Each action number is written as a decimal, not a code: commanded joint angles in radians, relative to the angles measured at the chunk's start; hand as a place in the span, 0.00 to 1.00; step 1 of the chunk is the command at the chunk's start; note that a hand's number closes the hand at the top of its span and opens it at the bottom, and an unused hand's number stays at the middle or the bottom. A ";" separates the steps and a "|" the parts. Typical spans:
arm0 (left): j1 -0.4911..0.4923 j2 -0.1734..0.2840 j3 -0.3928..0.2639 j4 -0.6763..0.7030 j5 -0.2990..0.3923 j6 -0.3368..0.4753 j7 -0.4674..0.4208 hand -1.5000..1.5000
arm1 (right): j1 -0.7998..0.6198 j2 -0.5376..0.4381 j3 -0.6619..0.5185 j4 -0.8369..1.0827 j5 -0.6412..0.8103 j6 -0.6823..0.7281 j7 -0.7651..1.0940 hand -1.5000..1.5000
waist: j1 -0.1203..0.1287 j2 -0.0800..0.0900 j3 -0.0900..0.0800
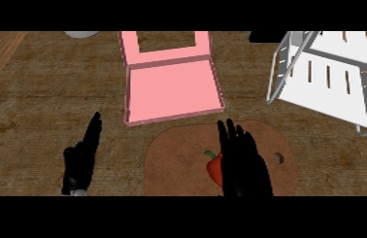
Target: Pick the bell pepper from the cutting board and place it in the tiered basket
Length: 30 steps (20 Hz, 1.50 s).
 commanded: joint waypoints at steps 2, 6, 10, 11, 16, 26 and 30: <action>0.001 0.000 0.017 0.048 0.002 0.001 0.016 0.50 | 0.031 0.058 -0.013 0.041 0.014 0.158 0.211 0.00 | -0.011 0.004 -0.004; 0.012 0.005 0.025 0.034 0.017 -0.018 0.011 0.50 | 0.027 0.143 -0.023 0.084 0.043 0.190 0.228 0.00 | -0.005 0.003 -0.003; -0.029 -0.016 0.013 0.040 0.000 -0.005 0.040 0.50 | -0.004 0.179 -0.098 0.154 0.040 0.216 0.172 0.00 | -0.006 0.006 -0.003; 0.000 -0.009 0.011 0.050 0.010 -0.032 0.006 0.50 | -0.028 0.180 -0.115 0.136 0.027 0.244 0.201 0.00 | -0.003 0.005 -0.003; 0.001 0.017 0.046 0.058 0.033 -0.064 -0.012 0.50 | -0.017 0.182 -0.084 0.163 0.013 0.240 0.216 0.00 | 0.002 0.005 -0.004; 0.041 -0.042 -0.004 0.021 -0.025 -0.006 -0.006 0.50 | 0.031 0.182 -0.185 0.236 0.001 0.212 0.118 0.00 | 0.002 0.005 -0.002; -0.012 -0.008 0.058 0.061 0.009 -0.048 -0.001 0.50 | 0.080 0.183 -0.174 0.223 0.009 0.208 0.083 0.00 | -0.005 0.005 -0.002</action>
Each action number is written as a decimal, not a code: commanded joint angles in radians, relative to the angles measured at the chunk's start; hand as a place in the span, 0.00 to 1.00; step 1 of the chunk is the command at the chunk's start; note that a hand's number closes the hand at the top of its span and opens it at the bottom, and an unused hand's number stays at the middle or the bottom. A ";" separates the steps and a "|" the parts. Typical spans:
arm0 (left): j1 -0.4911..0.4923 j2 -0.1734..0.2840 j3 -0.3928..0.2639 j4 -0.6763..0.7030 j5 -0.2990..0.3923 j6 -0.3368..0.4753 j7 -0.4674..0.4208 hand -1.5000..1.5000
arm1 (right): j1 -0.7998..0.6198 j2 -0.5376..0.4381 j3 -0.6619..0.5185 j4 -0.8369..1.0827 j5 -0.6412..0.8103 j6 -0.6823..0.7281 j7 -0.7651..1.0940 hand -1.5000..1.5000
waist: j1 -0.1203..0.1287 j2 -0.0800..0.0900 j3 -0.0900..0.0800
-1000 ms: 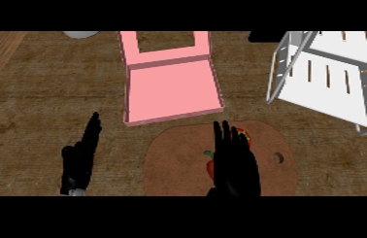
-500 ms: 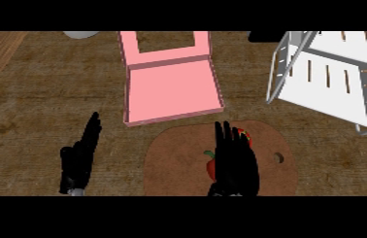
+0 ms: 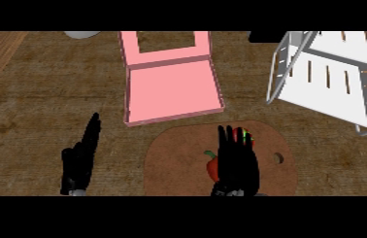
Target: Pick the bell pepper from the cutting board and place it in the tiered basket
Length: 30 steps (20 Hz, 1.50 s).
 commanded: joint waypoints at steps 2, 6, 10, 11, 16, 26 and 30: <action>0.002 -0.030 -0.010 0.076 -0.022 0.012 -0.008 0.50 | -0.010 0.019 -0.030 0.017 0.007 0.048 0.155 1.00 | -0.004 0.007 -0.004; 0.017 -0.016 0.016 0.077 -0.006 -0.019 -0.055 0.50 | 0.002 0.019 0.051 0.081 0.020 -0.023 0.121 1.00 | 0.002 0.008 -0.004; -0.029 -0.008 0.029 0.064 -0.007 -0.029 0.018 0.50 | -0.011 0.019 0.045 0.117 0.045 -0.044 0.032 1.00 | -0.001 0.008 -0.003; -0.029 -0.040 0.005 0.060 -0.033 0.011 0.041 0.50 | 0.000 0.013 0.044 0.120 0.102 -0.018 -0.008 1.00 | -0.003 0.007 -0.003; 0.010 -0.012 0.030 0.022 -0.019 0.002 0.029 0.50 | 0.079 -0.378 -0.210 -0.034 -0.046 0.016 -0.380 1.00 | -0.036 0.008 -0.001; 0.030 0.000 0.048 -0.005 -0.002 -0.009 0.031 0.50 | 0.207 -0.776 -0.736 0.146 -0.384 -0.101 -1.010 1.00 | -0.055 0.007 0.001; 0.067 -0.012 0.036 -0.032 -0.012 0.011 0.047 0.50 | 0.183 -0.823 -0.980 0.188 -0.621 -0.021 -1.101 1.00 | -0.056 -0.001 -0.001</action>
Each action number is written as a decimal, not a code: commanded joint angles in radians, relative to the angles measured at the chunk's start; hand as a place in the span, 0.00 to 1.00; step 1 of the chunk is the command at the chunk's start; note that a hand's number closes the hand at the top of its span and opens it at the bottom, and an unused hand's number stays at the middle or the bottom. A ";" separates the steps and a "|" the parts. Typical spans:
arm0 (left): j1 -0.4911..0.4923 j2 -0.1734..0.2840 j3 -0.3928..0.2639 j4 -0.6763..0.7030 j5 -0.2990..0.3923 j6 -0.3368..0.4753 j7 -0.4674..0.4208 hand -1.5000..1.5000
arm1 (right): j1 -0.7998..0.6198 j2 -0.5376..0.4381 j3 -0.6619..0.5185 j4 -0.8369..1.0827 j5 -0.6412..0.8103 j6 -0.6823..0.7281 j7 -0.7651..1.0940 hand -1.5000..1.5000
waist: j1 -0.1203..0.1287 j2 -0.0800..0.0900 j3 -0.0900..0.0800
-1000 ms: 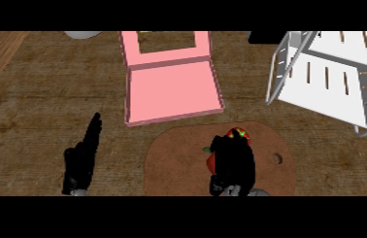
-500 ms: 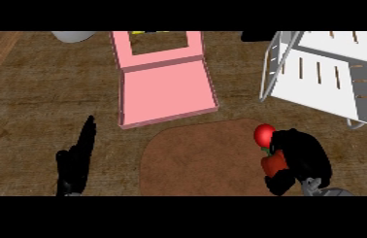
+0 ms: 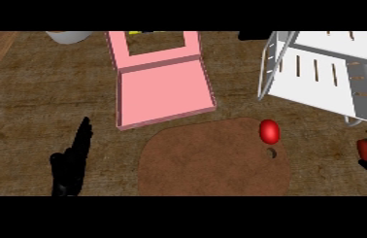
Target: Pick the bell pepper from the cutting board and place it in the tiered basket
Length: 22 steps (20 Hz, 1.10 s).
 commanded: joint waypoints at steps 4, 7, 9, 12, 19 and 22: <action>0.003 -0.012 0.007 0.056 -0.009 0.010 -0.008 0.50 | 0.004 -0.088 -0.391 0.040 -0.360 0.105 -0.146 1.00 | -0.008 -0.002 -0.008; 0.014 -0.009 -0.006 0.044 0.000 -0.020 -0.009 0.50 | 0.012 -0.191 -0.535 0.052 -0.409 0.151 -0.220 1.00 | 0.008 0.000 -0.008; -0.042 -0.032 -0.006 0.099 -0.011 -0.012 -0.019 0.50 | -0.024 -0.217 -0.583 0.126 -0.405 0.144 -0.272 1.00 | 0.028 0.008 -0.007; -0.067 -0.021 -0.013 0.055 -0.028 -0.007 0.050 0.50 | -0.026 -0.274 -0.646 0.022 -0.435 0.197 -0.174 1.00 | 0.034 0.006 -0.008; -0.008 -0.029 -0.004 0.067 -0.023 -0.044 -0.023 0.50 | -0.151 -0.318 -0.632 0.046 -0.475 0.229 -0.022 1.00 | 0.058 0.009 -0.008; -0.022 -0.030 -0.013 0.046 -0.043 -0.039 0.000 0.50 | -0.259 -0.365 -0.531 0.159 -0.430 0.178 -0.011 1.00 | 0.071 0.012 -0.007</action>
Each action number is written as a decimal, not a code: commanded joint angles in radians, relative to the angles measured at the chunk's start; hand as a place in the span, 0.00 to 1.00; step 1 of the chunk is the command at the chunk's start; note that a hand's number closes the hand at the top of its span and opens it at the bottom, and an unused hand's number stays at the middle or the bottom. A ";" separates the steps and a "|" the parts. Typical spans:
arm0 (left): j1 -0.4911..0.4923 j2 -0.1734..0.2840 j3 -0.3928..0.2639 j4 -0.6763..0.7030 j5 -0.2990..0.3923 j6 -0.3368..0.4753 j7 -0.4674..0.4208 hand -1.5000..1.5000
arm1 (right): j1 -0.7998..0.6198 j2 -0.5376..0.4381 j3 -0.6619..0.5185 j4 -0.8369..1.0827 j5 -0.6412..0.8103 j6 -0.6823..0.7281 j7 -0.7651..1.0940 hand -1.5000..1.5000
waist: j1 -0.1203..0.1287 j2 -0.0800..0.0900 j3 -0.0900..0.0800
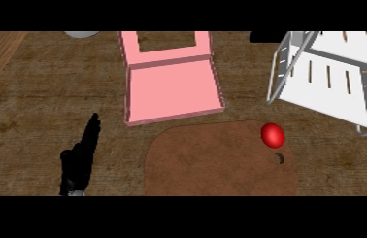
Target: Pick the bell pepper from the cutting board and place it in the tiered basket
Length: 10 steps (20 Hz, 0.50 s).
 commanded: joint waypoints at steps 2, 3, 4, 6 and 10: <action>-0.035 -0.021 0.001 0.025 -0.013 0.010 0.052 0.50 | -0.159 -0.028 0.109 -0.008 -0.023 -0.041 0.190 1.00 | 0.009 0.006 -0.003; 0.035 -0.016 -0.024 -0.053 -0.008 0.001 0.082 0.50 | -0.194 -0.030 0.164 0.074 0.030 -0.083 0.105 1.00 | 0.023 0.008 -0.002; 0.055 -0.012 -0.039 -0.049 -0.024 -0.010 0.053 0.50 | -0.219 -0.037 0.195 0.116 0.044 -0.085 0.114 1.00 | 0.024 0.008 -0.003; -0.015 -0.010 0.006 0.028 -0.003 -0.020 0.037 0.50 | -0.295 0.000 0.286 0.091 0.071 -0.147 0.166 1.00 | 0.027 0.010 -0.003; 0.019 -0.036 -0.003 0.095 -0.010 -0.026 -0.037 0.50 | -0.376 -0.012 0.332 0.296 0.112 -0.125 0.035 1.00 | 0.027 0.012 -0.003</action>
